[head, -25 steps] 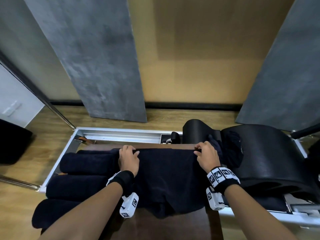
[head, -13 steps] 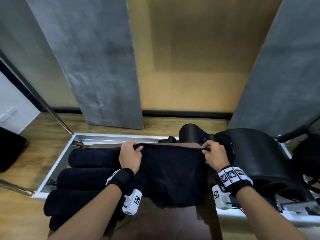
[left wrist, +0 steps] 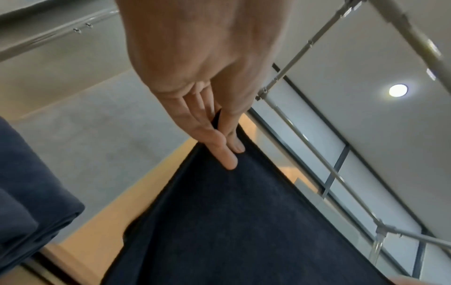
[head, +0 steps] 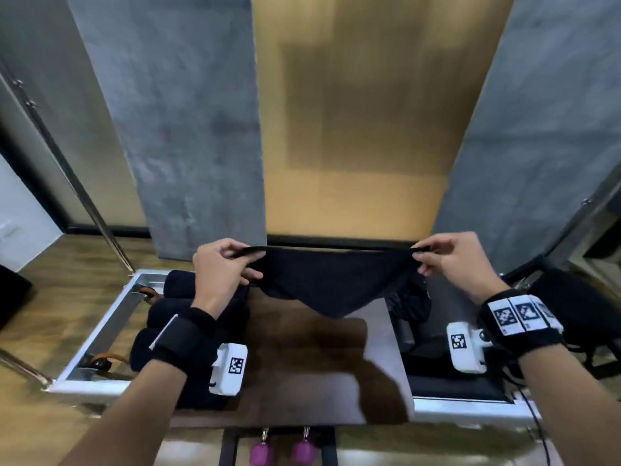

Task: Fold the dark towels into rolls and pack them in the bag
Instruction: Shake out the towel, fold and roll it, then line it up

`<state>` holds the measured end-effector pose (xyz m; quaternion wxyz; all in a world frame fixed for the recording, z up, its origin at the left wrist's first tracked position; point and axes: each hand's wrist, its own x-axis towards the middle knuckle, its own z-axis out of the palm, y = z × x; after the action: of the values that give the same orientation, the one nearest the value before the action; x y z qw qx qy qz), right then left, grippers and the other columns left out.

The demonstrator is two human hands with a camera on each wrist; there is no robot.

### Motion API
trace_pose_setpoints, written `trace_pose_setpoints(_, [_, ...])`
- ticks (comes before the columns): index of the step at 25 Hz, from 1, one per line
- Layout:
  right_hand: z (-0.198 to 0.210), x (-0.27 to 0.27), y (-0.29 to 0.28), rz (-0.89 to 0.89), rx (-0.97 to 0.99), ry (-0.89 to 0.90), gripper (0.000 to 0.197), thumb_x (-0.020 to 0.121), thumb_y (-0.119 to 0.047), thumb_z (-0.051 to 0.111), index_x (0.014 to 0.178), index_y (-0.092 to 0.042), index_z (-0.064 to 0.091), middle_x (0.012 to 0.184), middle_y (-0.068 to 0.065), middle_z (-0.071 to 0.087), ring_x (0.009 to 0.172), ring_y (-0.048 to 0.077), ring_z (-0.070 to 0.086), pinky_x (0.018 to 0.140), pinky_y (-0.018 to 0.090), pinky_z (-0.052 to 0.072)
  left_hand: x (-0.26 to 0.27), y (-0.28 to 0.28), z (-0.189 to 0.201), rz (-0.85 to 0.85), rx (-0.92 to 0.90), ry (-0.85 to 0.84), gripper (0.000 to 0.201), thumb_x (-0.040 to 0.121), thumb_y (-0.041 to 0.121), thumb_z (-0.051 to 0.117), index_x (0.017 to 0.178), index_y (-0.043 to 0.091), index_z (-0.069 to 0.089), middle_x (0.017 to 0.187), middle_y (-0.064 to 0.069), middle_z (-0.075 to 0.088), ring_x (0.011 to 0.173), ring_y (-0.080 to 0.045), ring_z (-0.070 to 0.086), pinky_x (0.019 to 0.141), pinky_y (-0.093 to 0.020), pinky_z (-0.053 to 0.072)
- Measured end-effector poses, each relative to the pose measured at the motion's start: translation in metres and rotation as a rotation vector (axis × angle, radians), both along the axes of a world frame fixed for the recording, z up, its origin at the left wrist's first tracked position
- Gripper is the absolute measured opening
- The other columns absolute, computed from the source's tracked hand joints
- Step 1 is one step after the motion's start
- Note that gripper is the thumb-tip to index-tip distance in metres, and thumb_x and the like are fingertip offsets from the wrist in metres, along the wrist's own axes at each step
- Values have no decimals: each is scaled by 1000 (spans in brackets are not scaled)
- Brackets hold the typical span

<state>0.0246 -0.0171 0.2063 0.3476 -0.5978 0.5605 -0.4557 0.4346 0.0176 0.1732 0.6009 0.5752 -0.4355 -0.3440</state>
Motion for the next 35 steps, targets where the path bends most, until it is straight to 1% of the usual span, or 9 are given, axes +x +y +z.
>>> trace_pose_setpoints(4, [34, 3, 22, 40, 20, -67, 10, 88, 15, 72, 95, 15, 66, 73, 26, 67, 55, 30, 73, 51, 31, 61, 2, 27, 17, -21, -92, 15, 29, 75, 14, 95, 82, 6, 68, 73, -19, 76, 63, -30, 78, 44, -26, 55])
trace_pose_setpoints(10, [35, 11, 52, -4, -67, -75, 9, 88, 16, 71, 93, 8, 70, 81, 29, 72, 66, 30, 77, 66, 34, 65, 7, 45, 23, 36, -189, 43, 32, 75, 11, 95, 79, 8, 64, 71, -18, 75, 60, -30, 76, 50, -28, 60])
trace_pose_setpoints(14, [34, 16, 58, -45, -122, -67, 13, 90, 13, 70, 90, 0, 74, 79, 23, 76, 69, 25, 78, 67, 27, 64, 9, 49, 23, -17, -274, 43, 27, 93, -17, 64, 89, 9, 67, 87, -16, 77, 85, -34, 80, 76, -33, 66])
trace_pose_setpoints(16, [34, 15, 59, -68, -135, -90, 10, 89, 8, 74, 92, -1, 75, 79, 19, 78, 73, 26, 79, 71, 30, 65, 11, 52, 23, -55, -286, 55, 30, 96, -19, 56, 94, 9, 68, 88, -10, 78, 91, -35, 80, 81, -35, 66])
trace_pose_setpoints(21, [33, 8, 67, -103, -178, -30, 7, 85, -8, 85, 89, -8, 78, 86, 11, 79, 81, 24, 79, 78, 32, 62, 8, 64, 23, -71, -240, 137, 18, 92, 2, 79, 84, 17, 72, 98, -14, 79, 85, -41, 79, 63, -37, 66])
trace_pose_setpoints(25, [27, 1, 83, -52, -53, -14, 4, 93, 0, 73, 92, 0, 70, 87, 19, 74, 68, 33, 78, 63, 38, 66, 11, 76, 18, -103, -170, 152, 13, 90, 5, 81, 86, 13, 72, 97, -19, 78, 78, -44, 79, 60, -37, 65])
trace_pose_setpoints(29, [28, -8, 94, -10, -29, 17, 6, 96, -2, 71, 92, 2, 69, 71, 22, 67, 46, 37, 68, 42, 33, 53, 13, 86, 13, -80, -141, 185, 8, 94, 4, 76, 95, 8, 69, 85, -15, 77, 71, -40, 79, 57, -37, 64])
trace_pose_setpoints(32, [30, -12, 91, -1, -69, -3, 7, 95, -3, 73, 90, 2, 72, 65, 23, 66, 40, 32, 62, 39, 32, 48, 12, 90, 13, -75, -149, 191, 8, 97, 9, 74, 98, 5, 67, 79, -14, 73, 68, -37, 78, 56, -37, 64])
trace_pose_setpoints(35, [23, -11, 81, 5, -26, -47, 8, 96, -4, 72, 92, 3, 69, 62, 15, 65, 47, 38, 68, 42, 33, 53, 9, 87, 11, -78, -113, 187, 16, 97, 13, 75, 102, 2, 66, 82, -12, 72, 73, -40, 79, 56, -39, 65])
